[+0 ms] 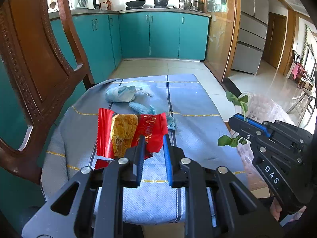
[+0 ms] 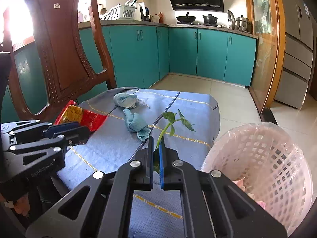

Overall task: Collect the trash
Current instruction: 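Lift the wrapper with the left tool while the right tool lifts the sprig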

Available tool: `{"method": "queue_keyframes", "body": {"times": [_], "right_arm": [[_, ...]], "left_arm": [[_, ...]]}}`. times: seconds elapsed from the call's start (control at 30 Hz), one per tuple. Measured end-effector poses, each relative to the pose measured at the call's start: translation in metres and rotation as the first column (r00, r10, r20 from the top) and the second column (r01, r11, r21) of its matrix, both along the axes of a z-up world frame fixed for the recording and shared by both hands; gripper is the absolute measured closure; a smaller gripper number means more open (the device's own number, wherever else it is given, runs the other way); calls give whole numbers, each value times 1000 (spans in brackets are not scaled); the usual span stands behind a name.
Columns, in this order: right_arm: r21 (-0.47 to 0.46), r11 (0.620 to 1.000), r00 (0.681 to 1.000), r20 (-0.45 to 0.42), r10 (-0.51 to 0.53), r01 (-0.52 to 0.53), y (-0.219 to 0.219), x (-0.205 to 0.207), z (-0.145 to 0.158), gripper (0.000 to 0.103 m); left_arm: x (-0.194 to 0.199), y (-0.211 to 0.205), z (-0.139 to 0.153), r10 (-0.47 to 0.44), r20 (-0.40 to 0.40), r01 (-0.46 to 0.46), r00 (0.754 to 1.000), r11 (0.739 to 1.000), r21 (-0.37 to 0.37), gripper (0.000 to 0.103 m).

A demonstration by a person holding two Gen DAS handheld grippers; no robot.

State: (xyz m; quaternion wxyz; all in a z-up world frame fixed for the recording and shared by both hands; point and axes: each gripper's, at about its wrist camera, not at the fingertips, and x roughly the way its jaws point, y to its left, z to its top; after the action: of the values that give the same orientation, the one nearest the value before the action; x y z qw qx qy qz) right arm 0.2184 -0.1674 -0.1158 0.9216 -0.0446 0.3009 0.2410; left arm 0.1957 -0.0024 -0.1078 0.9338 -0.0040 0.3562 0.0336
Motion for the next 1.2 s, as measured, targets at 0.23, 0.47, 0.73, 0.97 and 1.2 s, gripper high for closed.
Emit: {"method": "queue_keyframes", "body": {"times": [0.23,0.47,0.73,0.97,1.2], "right_arm": [[-30,1000,1000,16,4,-3,8,-2,-1,98],[-13,1000,1000,21,-11,11,1,-1,1,98],[-35,999,1000,26,-2,3,5,-2,-1,98],[-34,999,1000,26,-3,4,5,-3,-1,98],[-17,999,999,45,-28,29,-5,-3,4,98]], "left_arm": [[-1,2,-3,5,-9,-5,1000,1000,2,83],[1,3,-7,8,-16,-8,1000,1000,0,83],[0,2,-13,5,-29,-5,1000,1000,-2,83],[1,5,-16,13,-33,-14,999,1000,-4,83],[1,6,-17,12,-34,-13,999,1000,-10,83]]}}
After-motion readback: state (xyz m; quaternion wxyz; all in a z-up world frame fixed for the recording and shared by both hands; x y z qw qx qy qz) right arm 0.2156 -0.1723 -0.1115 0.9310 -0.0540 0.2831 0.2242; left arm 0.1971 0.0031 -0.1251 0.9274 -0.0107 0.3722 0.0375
